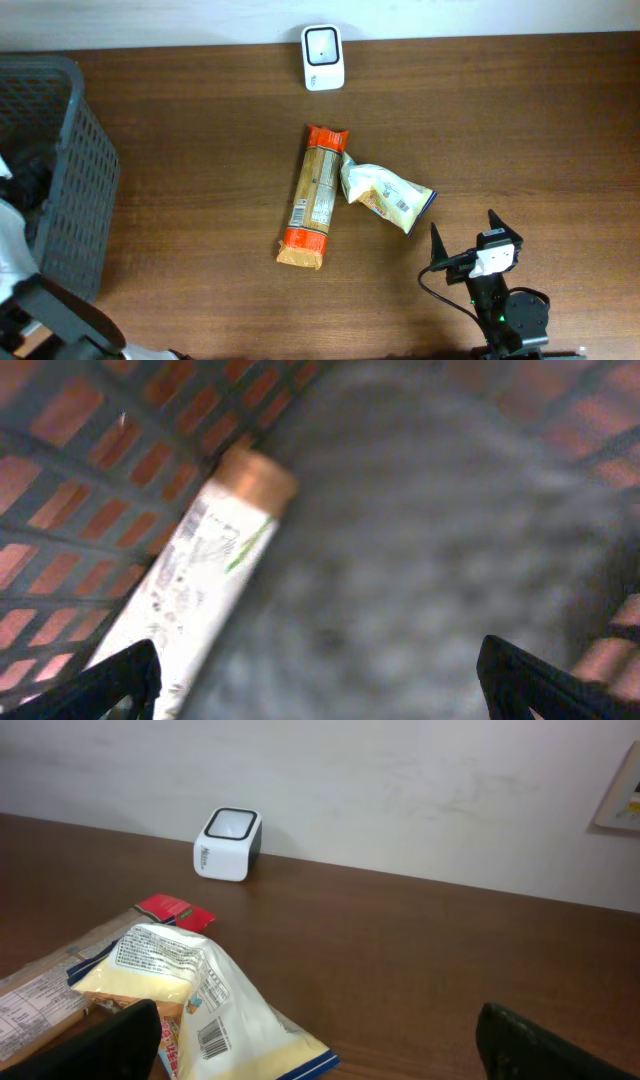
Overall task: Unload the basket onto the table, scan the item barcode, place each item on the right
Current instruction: 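Grasp a white tube from the basket with the left gripper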
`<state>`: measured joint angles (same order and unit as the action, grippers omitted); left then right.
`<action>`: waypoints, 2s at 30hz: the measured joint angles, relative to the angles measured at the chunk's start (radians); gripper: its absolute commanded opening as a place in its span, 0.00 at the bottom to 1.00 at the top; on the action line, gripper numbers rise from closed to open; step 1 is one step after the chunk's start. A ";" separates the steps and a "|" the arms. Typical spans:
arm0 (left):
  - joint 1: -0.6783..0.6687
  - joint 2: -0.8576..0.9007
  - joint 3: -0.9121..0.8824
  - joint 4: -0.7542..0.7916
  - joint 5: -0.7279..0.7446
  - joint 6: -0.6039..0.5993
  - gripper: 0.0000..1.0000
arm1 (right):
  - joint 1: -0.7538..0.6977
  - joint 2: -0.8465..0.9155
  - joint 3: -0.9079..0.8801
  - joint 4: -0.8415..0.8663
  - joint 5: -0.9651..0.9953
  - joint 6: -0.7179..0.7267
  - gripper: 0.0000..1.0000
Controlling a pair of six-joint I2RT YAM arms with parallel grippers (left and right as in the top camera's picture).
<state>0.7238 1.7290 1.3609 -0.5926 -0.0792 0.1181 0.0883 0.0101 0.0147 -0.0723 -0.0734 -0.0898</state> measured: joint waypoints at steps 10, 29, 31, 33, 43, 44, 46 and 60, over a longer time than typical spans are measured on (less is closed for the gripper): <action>0.126 0.139 -0.003 0.094 0.000 0.242 0.94 | 0.000 0.000 0.000 0.000 0.000 0.000 0.99; 0.165 0.258 0.041 0.137 0.084 0.277 0.00 | 0.000 0.000 0.000 0.000 0.000 0.000 0.99; 0.165 0.248 0.044 0.131 0.156 0.245 0.00 | 0.000 0.000 0.000 0.000 0.000 0.000 0.99; 0.156 0.203 0.045 0.118 0.268 0.179 0.00 | 0.000 0.000 0.000 0.000 0.000 0.000 0.99; -0.005 -0.132 0.061 0.262 0.390 0.112 0.00 | 0.000 0.000 0.000 0.000 0.000 0.000 0.99; -0.006 -0.167 0.061 0.278 0.387 0.098 0.00 | 0.000 0.000 0.000 0.000 0.000 0.000 0.99; -0.023 -0.280 0.062 0.312 0.383 0.067 0.00 | 0.000 0.000 0.000 0.000 0.000 0.000 0.99; -0.914 0.153 0.082 -0.286 0.265 -0.171 0.00 | 0.000 0.000 0.000 0.000 0.000 0.000 0.99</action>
<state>-0.1898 1.8824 1.4433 -0.8783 0.1856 -0.0525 0.0883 0.0101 0.0143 -0.0727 -0.0731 -0.0895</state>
